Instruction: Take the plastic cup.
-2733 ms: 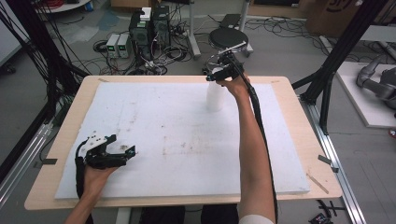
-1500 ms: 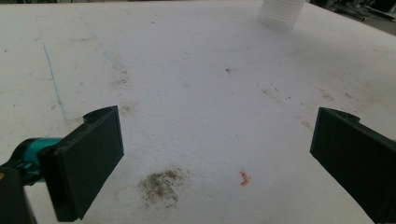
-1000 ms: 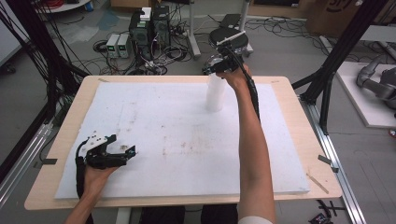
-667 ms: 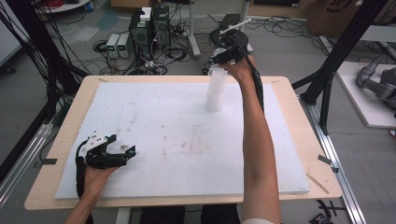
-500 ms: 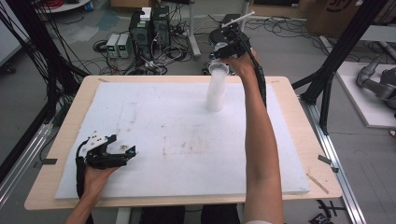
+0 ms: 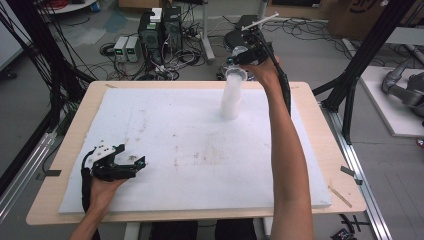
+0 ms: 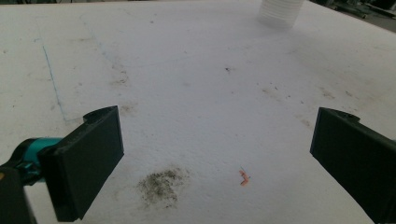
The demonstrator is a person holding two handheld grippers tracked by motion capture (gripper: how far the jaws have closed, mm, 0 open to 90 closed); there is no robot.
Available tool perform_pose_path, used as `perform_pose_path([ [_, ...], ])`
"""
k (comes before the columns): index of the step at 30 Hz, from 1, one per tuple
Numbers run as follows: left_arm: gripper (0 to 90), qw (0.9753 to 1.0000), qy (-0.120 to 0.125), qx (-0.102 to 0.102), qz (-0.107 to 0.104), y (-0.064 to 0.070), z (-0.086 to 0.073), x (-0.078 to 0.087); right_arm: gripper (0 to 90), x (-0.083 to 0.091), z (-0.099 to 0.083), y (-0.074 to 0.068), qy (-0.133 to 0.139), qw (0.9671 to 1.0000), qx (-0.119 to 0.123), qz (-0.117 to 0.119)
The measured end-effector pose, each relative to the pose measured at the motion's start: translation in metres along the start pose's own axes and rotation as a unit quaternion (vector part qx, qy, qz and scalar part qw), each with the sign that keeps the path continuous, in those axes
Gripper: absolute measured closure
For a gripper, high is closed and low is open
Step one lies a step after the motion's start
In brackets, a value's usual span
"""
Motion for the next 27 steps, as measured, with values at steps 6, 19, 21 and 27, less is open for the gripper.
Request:
perform_pose_path([
  [6,2.6,1.0,-0.001,-0.004,0.001,0.0,0.0,0.0,40.5,0.021,-0.017,-0.008,0.027,0.999,0.005,0.035],
  [19,2.6,1.0,-0.005,0.002,0.002,-0.001,-0.001,0.0,40.5,0.084,-0.078,-0.079,0.076,0.9829,0.071,0.152],
  [21,2.6,1.0,-0.005,0.002,0.001,-0.001,-0.001,0.0,40.5,0.092,-0.09,-0.092,0.089,0.9774,0.08,0.174],
  [27,2.6,0.9999,0.002,-0.011,0.0,0.002,0.0,0.001,40.6,0.1,-0.117,-0.115,0.099,0.9653,0.094,0.222],
])
Point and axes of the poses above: each handheld gripper's, and its own axes: x roughly backward along the jaws, z roughly out of its top, y roughly to its right, the point moved 10 cm from there along -x, roughly forward along the jaws, and after that the axes turned 5 degrees about -x, right-handed, at the moved point
